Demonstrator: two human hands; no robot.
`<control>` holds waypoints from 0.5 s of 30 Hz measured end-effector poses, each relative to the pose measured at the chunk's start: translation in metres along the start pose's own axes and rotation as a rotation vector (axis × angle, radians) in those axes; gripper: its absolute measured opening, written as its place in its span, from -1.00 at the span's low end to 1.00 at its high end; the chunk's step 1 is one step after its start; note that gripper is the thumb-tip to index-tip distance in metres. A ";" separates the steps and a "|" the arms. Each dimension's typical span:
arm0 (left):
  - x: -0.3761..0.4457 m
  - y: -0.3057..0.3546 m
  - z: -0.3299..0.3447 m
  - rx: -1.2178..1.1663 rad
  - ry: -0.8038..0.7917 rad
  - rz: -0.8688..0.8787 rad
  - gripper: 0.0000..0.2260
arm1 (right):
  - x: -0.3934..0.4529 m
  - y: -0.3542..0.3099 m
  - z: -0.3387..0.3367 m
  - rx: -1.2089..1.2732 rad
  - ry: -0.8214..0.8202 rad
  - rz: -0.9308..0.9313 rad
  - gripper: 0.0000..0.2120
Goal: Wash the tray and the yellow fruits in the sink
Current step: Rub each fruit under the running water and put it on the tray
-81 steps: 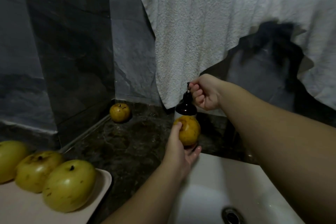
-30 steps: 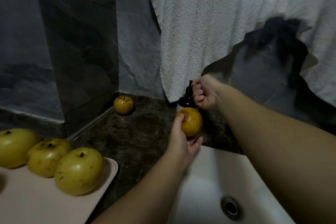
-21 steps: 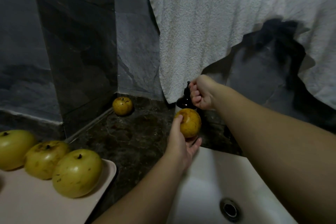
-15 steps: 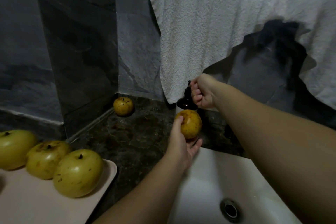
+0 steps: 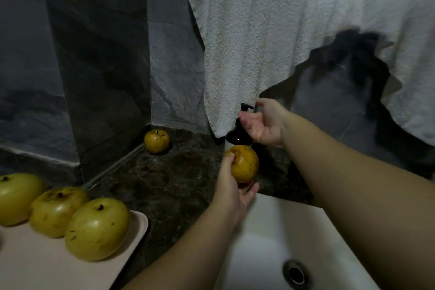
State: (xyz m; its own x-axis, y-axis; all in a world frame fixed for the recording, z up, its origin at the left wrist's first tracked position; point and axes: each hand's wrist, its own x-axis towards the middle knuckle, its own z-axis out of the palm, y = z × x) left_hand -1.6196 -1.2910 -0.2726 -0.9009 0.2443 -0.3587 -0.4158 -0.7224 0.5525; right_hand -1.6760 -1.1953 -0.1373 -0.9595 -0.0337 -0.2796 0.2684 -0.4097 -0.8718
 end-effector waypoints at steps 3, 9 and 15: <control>-0.002 0.000 0.002 -0.001 -0.011 0.000 -0.47 | -0.020 0.017 -0.014 0.101 -0.004 -0.082 -0.44; -0.020 -0.014 0.012 0.151 -0.213 -0.076 -0.61 | -0.076 0.075 -0.050 -0.542 0.185 -0.799 -0.77; -0.049 -0.055 0.027 0.306 -0.258 -0.091 -0.59 | -0.118 0.098 -0.094 -1.387 0.349 -0.736 -0.60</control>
State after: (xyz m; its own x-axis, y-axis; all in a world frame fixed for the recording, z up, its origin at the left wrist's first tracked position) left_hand -1.5565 -1.2463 -0.2653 -0.8443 0.4805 -0.2372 -0.4776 -0.4739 0.7398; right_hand -1.5290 -1.1458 -0.2275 -0.8955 0.0669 0.4400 -0.1669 0.8660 -0.4714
